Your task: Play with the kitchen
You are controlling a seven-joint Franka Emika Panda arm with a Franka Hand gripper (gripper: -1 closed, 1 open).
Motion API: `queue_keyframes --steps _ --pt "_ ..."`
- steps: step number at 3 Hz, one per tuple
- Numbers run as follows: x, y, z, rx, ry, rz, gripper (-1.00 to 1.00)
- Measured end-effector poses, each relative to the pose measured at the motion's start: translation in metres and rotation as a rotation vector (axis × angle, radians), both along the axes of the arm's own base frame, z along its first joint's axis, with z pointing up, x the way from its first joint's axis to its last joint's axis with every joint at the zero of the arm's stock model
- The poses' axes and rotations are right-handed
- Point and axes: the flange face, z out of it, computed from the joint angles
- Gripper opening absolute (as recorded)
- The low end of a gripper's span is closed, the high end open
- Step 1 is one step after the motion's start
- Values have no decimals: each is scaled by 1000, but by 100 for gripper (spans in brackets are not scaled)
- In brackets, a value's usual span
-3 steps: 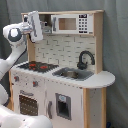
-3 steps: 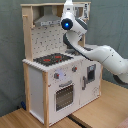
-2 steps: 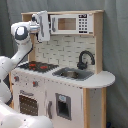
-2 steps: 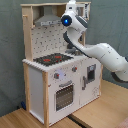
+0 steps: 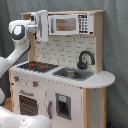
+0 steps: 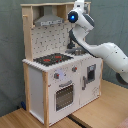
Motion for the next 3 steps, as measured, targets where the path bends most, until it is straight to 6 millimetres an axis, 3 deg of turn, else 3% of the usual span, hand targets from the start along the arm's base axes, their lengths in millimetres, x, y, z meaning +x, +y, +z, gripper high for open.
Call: queue_keyframes --steps 3 --pt "-42 -23 2 -10 13 59 -100"
